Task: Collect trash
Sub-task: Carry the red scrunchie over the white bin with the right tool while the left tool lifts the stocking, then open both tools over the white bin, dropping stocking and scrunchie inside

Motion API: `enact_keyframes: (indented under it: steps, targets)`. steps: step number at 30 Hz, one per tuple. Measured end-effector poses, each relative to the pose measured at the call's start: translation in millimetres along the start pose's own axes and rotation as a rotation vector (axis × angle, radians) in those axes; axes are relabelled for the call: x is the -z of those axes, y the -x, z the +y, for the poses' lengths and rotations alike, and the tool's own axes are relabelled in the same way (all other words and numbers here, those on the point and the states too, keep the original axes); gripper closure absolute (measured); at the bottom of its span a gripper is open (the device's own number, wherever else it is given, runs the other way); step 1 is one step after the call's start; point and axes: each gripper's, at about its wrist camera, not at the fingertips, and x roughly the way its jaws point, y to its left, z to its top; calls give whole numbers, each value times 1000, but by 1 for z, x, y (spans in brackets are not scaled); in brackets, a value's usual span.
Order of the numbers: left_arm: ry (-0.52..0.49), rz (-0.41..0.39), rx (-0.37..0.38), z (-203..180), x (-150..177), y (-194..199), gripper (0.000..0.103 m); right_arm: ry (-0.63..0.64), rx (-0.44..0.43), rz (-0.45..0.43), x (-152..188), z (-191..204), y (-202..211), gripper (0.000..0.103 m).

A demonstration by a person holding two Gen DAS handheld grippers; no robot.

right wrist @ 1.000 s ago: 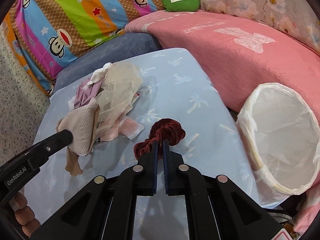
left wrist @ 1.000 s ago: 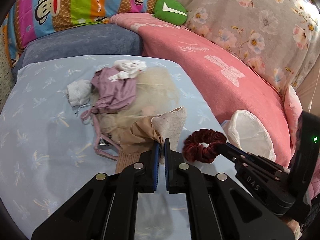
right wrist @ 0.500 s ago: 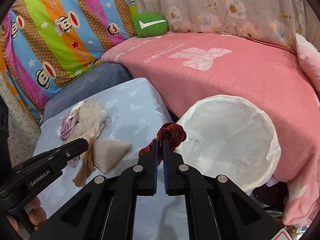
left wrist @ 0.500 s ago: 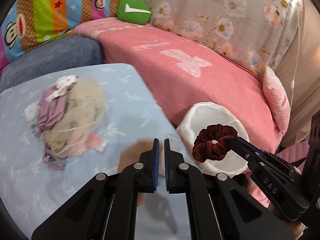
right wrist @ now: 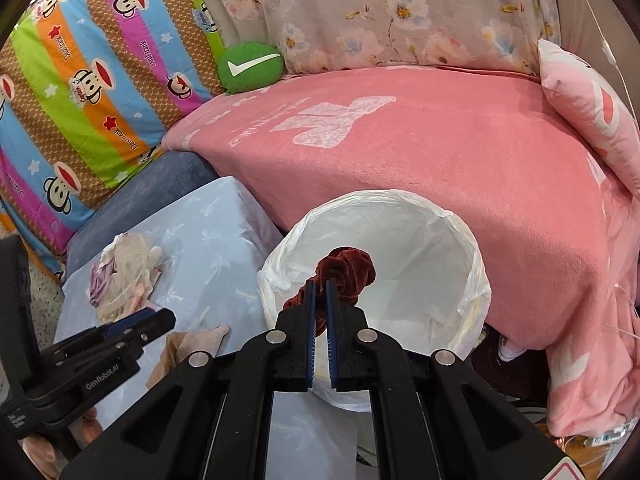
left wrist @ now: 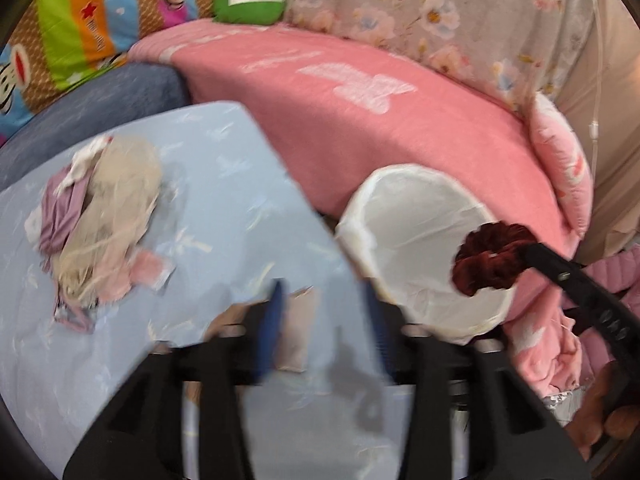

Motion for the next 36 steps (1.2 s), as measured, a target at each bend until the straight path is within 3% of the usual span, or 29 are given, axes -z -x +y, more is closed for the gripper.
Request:
enact_keyframes:
  steps: [1,4,10,15,18,19,21,36]
  targets:
    - [18,-1,-18,5,4,-1,35,-2,-3,2,1,0,-2,99]
    - [51,31,-58,19,13,-13,28,-6,-12,9,2,1,-5,99]
    - [126,108,-81,39,26,-37,27,-6,-24,21,4,4,-10,99]
    - [126,115,-60,37,29,-42,28,-7,-24,29,4,5,-15,99]
    - [111,118,-25,32,27,-42,54,-7,-22,34,4,5,-17,99]
    - [106,121,-13,30,26,-42,69,-7,-23,35,4,4,-18,99]
    - [102,131,23,27,23,-43,81,-7,-22,34,3,4,-19,99]
    - [-49,39,166,-49,-27,-27,85,-37,24,2,-13,-19,-17,98]
